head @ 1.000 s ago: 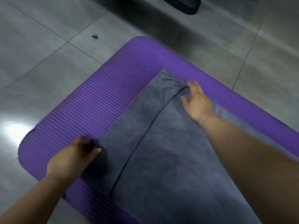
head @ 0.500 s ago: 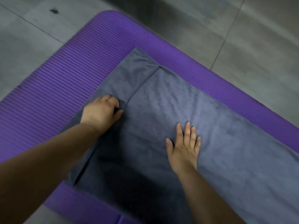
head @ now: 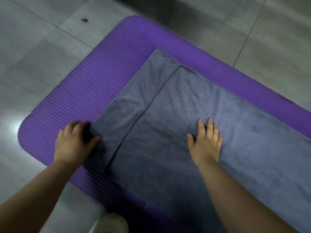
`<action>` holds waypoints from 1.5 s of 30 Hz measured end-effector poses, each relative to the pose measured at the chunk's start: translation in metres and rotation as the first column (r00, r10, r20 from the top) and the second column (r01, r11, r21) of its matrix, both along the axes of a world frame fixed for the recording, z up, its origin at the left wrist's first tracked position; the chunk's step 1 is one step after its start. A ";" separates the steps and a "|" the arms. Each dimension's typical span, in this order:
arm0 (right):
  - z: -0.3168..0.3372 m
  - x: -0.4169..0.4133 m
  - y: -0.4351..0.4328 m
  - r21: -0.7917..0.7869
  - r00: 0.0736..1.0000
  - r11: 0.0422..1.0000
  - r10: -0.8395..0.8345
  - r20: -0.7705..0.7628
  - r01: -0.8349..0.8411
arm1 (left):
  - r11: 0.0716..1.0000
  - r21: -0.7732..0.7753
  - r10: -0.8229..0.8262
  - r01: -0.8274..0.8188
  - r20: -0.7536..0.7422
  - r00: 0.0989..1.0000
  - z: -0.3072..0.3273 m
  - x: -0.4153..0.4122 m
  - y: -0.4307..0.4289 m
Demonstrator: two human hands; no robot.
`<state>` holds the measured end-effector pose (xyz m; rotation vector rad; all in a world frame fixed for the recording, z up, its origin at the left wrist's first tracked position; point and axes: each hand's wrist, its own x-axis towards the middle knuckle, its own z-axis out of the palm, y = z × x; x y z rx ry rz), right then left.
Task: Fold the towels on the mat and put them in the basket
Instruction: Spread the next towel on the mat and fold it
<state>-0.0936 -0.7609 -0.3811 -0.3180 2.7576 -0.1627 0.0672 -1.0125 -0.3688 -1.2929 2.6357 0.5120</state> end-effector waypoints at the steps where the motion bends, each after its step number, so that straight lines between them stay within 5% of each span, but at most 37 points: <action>1: 0.002 0.003 -0.002 -0.056 0.999 0.998 -0.023 -0.040 0.021 | 1.000 0.019 0.012 -0.013 0.053 0.999 0.004 0.009 0.001; 3: 0.007 0.009 -0.007 -0.093 0.997 0.995 -0.039 -0.060 0.034 | 0.996 0.087 -0.009 0.001 0.088 0.996 0.011 0.012 0.003; 6: 0.017 0.019 -0.023 -0.169 0.994 0.986 -0.031 -0.102 0.013 | 0.909 0.414 0.097 -0.040 -0.117 0.988 0.025 0.001 0.012; 8: 0.025 0.029 -0.036 -0.371 0.994 0.928 -0.009 -0.110 -0.033 | 0.715 0.695 0.342 -0.079 -0.248 0.907 0.034 -0.013 0.024; 10: 0.039 0.045 -0.049 -0.612 0.997 0.791 0.040 0.068 0.010 | 0.443 0.896 0.571 -0.033 -0.254 0.781 0.042 -0.024 0.041; 12: 0.057 0.061 -0.062 -0.732 0.947 0.673 0.154 0.281 0.107 | 0.238 0.970 0.682 0.056 -0.208 0.701 0.047 -0.033 0.059; 14: 0.067 0.073 -0.072 -0.765 0.892 0.623 0.240 0.383 0.161 | 0.156 0.983 0.673 0.101 -0.181 0.717 0.052 -0.040 0.073; 18: 0.067 0.067 -0.059 -0.724 0.931 0.672 0.143 0.335 0.157 | 0.002 0.999 0.710 0.035 -0.026 0.704 0.045 -0.046 0.085; 19: 0.066 0.061 -0.050 -0.681 0.944 0.722 0.122 0.306 0.127 | 0.038 0.999 0.713 -0.015 -0.016 0.701 0.045 -0.048 0.083; 22: 0.063 0.057 -0.033 -0.606 0.939 0.795 0.183 0.292 0.034 | 0.388 0.906 0.661 -0.170 -0.145 0.736 0.043 -0.062 0.069; 25: 0.063 0.070 -0.034 -0.635 0.956 0.772 0.200 0.215 -0.019 | 0.695 0.715 0.461 -0.076 -0.362 0.810 0.044 -0.104 0.064; 29: 0.066 0.085 -0.037 -0.675 0.920 0.737 0.278 0.275 -0.021 | 0.828 0.556 0.112 0.070 -0.287 0.951 0.032 -0.169 0.067; 31: 0.070 0.083 -0.038 -0.719 0.917 0.693 0.256 0.305 0.046 | 0.928 0.345 -0.116 0.141 -0.093 0.989 0.019 -0.184 0.069; 33: 0.069 0.080 -0.031 -0.704 0.922 0.710 0.280 0.269 -0.010 | 0.972 0.163 -0.166 0.168 -0.020 0.986 0.016 -0.187 0.067; 37: 0.070 0.062 0.002 -0.623 0.936 0.779 0.265 0.233 -0.065 | 0.953 0.300 0.137 -0.050 -0.276 0.951 0.023 -0.178 0.049; 41: 0.088 0.023 0.042 -0.628 0.927 0.733 -0.007 0.375 0.260 | 0.532 0.835 0.607 -0.141 -0.260 0.751 0.041 -0.168 0.055; 45: 0.106 0.013 0.117 -0.631 0.860 0.645 -0.081 0.504 0.431 | 0.386 0.921 0.452 -0.063 -0.129 0.882 0.063 -0.170 0.097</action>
